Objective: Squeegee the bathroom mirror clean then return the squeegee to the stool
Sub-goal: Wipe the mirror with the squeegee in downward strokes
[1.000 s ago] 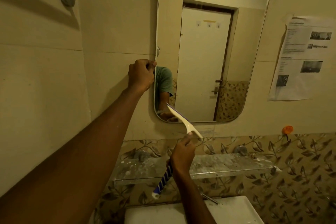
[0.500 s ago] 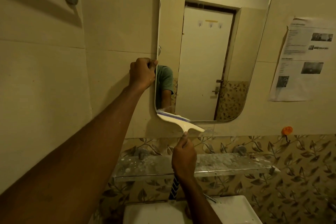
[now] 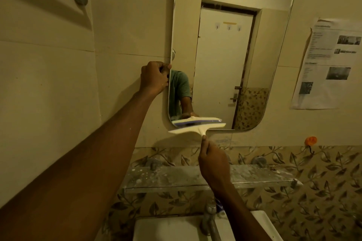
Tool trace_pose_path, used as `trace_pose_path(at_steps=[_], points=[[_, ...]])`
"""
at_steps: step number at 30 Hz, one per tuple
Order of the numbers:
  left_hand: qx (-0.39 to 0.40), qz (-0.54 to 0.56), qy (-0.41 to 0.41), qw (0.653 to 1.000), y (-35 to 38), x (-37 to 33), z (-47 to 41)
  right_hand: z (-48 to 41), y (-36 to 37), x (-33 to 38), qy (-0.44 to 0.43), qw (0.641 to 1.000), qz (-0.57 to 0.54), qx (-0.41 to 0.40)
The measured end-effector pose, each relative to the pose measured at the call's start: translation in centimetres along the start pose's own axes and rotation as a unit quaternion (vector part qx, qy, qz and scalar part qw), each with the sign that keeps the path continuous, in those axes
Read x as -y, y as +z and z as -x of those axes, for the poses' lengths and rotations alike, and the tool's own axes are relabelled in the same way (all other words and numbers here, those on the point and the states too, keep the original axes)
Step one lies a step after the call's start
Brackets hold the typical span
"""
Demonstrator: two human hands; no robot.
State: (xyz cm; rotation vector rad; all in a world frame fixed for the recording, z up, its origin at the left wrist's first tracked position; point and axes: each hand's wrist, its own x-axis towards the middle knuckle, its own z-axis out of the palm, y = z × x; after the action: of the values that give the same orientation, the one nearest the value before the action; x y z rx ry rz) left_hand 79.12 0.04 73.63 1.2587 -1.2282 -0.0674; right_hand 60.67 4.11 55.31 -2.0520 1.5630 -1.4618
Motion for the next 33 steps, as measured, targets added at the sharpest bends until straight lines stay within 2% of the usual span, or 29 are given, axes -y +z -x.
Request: trace_pose_path(at_steps=[8,15,27,33], points=[[-0.001,-0.006,0.005,1.000,0.0,0.1,0.0,-2.9,0.7,3.2,0.001,0.998,0.055,0.009],[0.004,-0.007,-0.005,1.000,0.0,0.0,-0.2,-0.9,1.7,1.9,0.020,1.000,0.008,0.006],[-0.017,-0.007,-0.010,1.000,0.0,-0.3,0.5,0.6,2.0,0.1,0.013,1.000,0.024,0.014],[-0.013,0.024,-0.053,0.998,0.4,2.0,3.2,2.2,1.6,-1.8,0.038,0.998,0.023,0.038]])
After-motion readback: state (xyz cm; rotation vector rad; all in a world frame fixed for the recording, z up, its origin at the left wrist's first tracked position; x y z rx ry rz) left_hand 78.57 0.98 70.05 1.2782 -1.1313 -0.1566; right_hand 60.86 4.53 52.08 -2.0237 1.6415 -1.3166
